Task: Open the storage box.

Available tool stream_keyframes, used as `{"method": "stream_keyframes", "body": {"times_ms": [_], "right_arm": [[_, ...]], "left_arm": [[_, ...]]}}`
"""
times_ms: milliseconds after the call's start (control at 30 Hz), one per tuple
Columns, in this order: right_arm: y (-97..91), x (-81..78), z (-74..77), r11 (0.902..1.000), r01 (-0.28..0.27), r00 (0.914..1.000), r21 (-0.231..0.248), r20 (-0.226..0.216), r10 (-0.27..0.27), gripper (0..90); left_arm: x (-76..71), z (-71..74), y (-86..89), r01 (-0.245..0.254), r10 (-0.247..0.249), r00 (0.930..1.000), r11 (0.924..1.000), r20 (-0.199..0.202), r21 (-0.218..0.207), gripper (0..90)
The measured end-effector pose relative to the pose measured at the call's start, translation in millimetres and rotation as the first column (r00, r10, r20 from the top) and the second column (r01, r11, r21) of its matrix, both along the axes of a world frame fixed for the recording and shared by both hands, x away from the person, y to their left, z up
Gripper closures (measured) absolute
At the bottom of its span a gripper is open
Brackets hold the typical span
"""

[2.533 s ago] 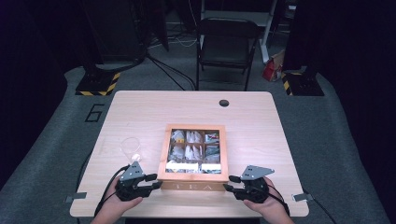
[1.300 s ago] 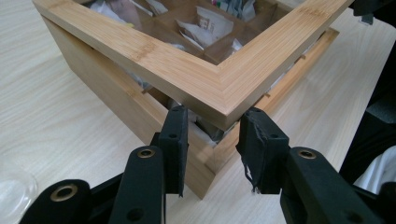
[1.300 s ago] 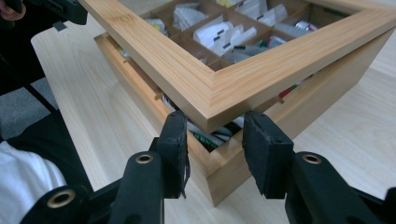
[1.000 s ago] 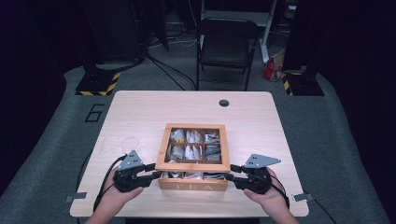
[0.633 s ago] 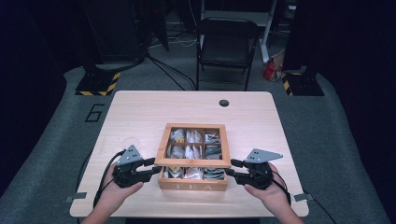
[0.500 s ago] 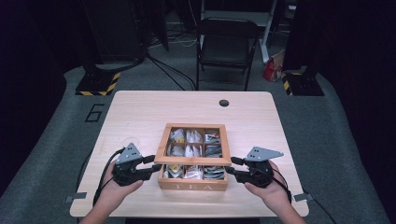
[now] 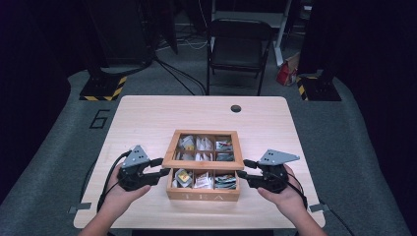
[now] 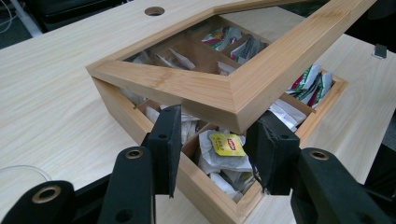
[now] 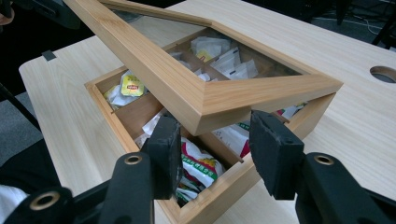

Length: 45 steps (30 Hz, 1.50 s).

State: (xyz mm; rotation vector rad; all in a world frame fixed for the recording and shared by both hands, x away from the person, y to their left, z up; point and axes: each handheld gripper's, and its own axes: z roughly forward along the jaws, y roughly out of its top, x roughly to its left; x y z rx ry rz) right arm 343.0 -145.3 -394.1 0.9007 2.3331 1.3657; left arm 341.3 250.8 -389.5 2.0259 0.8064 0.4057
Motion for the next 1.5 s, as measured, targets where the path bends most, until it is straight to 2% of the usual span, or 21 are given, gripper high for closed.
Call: {"method": "stream_keyframes", "body": {"times_ms": [333,567,867,1067,1300,1500], "right_arm": [[0.4,7.5,11.2,1.0000,0.000,1.0000,-0.001,0.008,0.000,52.2],[1.5,15.9,24.6,0.9998,-0.011,0.9992,-0.015,0.037,0.011,52.2],[2.0,23.7,34.3,1.0000,-0.010,0.9988,-0.002,0.048,0.010,52.1],[1.2,27.6,38.1,0.9998,-0.004,0.9992,0.018,0.039,0.004,52.1],[0.6,34.5,43.5,0.9995,-0.005,0.9996,0.030,0.029,0.005,52.2],[1.1,37.3,46.5,0.9994,0.001,0.9996,0.033,0.028,-0.002,52.2]], "left_arm": [[6.5,11.2,1.1,0.005,-0.005,0.9999,0.9999,0.009,-0.009,56.3],[15.1,22.3,2.8,0.005,-0.005,0.9999,0.9996,0.010,-0.029,57.0],[22.5,31.4,3.6,0.009,-0.009,0.9997,0.9992,0.023,-0.039,57.4],[27.0,36.2,3.7,0.014,-0.013,0.9995,0.9990,0.029,-0.042,57.5],[36.1,34.3,4.3,0.013,-0.010,0.9992,0.9976,0.039,-0.068,55.3],[48.2,25.5,2.5,-0.006,0.008,0.9994,0.9985,0.033,-0.055,54.8]]}}
